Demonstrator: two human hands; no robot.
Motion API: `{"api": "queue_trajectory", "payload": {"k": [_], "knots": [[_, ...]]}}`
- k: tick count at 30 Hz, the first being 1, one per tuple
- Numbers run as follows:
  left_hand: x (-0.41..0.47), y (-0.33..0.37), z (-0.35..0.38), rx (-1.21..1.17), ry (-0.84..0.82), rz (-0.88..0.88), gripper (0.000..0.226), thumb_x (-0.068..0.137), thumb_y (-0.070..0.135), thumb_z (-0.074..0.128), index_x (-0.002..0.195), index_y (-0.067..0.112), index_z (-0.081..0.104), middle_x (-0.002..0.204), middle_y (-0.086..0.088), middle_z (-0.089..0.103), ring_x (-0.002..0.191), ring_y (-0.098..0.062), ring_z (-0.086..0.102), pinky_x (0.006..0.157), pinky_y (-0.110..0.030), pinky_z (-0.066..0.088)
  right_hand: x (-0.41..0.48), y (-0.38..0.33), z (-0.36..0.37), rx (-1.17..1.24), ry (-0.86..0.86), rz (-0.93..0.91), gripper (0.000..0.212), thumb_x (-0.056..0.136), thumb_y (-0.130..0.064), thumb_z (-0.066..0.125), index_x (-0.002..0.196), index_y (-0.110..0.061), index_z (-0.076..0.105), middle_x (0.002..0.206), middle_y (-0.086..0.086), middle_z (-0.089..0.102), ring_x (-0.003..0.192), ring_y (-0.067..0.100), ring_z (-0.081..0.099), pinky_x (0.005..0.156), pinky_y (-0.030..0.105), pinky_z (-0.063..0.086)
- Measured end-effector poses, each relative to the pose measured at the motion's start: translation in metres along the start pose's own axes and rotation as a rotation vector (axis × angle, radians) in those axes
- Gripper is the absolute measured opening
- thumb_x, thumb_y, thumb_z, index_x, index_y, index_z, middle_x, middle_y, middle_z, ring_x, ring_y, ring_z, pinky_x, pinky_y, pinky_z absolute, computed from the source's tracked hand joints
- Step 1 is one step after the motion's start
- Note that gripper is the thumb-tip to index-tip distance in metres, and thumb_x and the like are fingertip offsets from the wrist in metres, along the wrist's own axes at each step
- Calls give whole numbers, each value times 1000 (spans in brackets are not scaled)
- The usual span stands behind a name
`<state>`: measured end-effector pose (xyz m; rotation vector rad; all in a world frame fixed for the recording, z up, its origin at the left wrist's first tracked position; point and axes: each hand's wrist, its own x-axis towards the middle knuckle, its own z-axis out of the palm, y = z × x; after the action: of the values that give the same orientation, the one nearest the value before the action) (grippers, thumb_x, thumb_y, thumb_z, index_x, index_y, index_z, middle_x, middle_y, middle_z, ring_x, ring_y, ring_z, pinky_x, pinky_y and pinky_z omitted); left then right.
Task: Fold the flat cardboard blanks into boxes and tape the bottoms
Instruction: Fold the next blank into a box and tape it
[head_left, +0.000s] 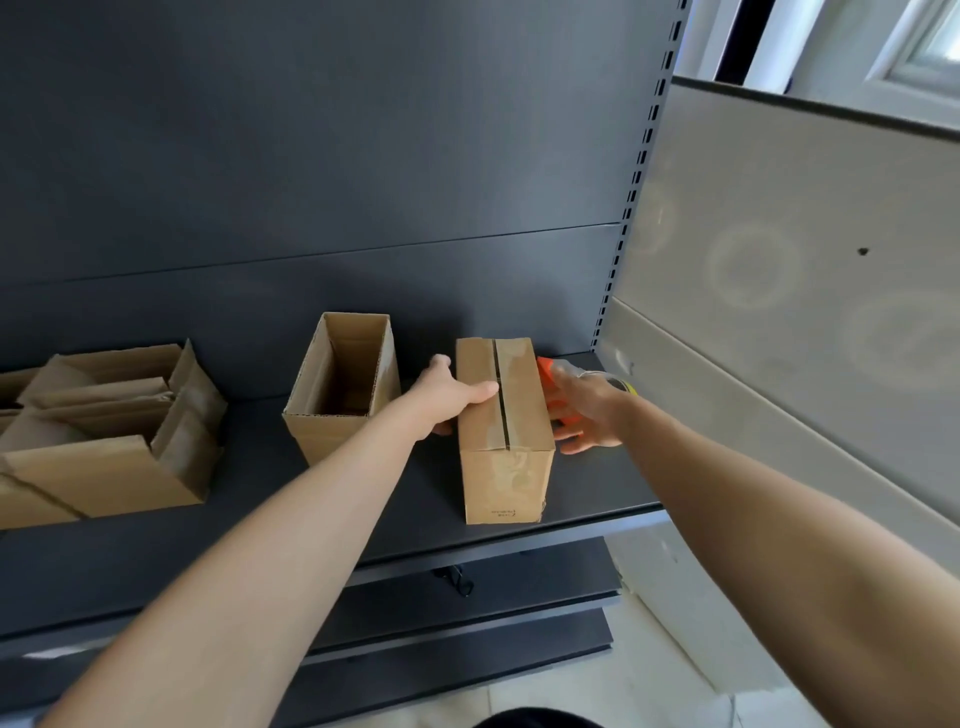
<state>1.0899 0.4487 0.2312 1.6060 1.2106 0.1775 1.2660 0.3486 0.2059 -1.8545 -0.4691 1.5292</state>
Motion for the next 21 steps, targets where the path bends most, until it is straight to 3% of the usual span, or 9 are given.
{"api": "queue_trajectory", "payload": {"k": [4,5,7,9,12,14,15,18,21], "knots": [[-11,-1,8,-93,-7,-9,74,79,25,77,136,19,31,132,-7,50,116,-27,53,86,-46,53,-2,4,5,66,-3,-34,38,102,-33,34,128,-11,53,115,10,63,100,30,61,104,56,40],[-12,-2,9,-133,1,-15,76,77,30,78,135,19,31,131,-7,50,115,-27,53,87,-47,53,-5,3,7,67,-2,-40,35,101,-30,36,125,-12,55,115,9,63,99,29,61,105,57,38],[-16,0,8,-199,7,-38,92,67,50,80,137,17,29,132,-7,50,117,-28,52,91,-50,51,-8,-1,9,54,-12,-62,35,97,-36,46,126,-21,55,130,7,57,119,31,52,107,59,33],[-22,2,9,-223,5,-64,120,46,73,78,140,16,29,131,-5,51,117,-28,52,94,-48,48,-15,-8,11,30,-34,-97,42,89,-48,57,128,-33,51,132,4,56,121,31,51,101,60,39],[-25,-1,11,-239,15,-79,145,19,87,70,139,16,31,129,-4,52,114,-27,53,99,-48,45,-21,-12,16,-47,2,-48,92,57,-70,76,134,-38,37,130,1,54,115,31,56,97,60,42],[-29,-2,11,-264,-15,-73,132,29,82,73,136,15,34,123,-4,55,109,-25,55,97,-45,45,-21,-8,17,-91,74,-19,120,31,-79,78,133,-40,30,132,1,50,118,33,53,100,61,38],[-32,-3,11,-276,-37,-68,117,41,77,75,132,16,35,119,-3,56,106,-23,55,94,-42,46,-22,-6,17,-93,96,-17,122,27,-79,78,132,-40,30,130,2,51,117,34,54,100,61,39],[-33,-6,8,-330,-105,-76,68,74,57,71,122,18,42,111,-2,58,99,-20,56,87,-39,46,-22,-3,11,-20,142,-59,88,57,-55,85,128,-26,44,118,7,62,106,30,62,96,53,47],[-29,-13,8,-334,-74,-95,43,87,31,64,122,10,52,117,-9,61,105,-25,57,96,-43,46,-18,-5,1,-35,406,-113,49,70,-15,82,110,-3,55,108,14,65,97,30,64,93,44,51]]}}
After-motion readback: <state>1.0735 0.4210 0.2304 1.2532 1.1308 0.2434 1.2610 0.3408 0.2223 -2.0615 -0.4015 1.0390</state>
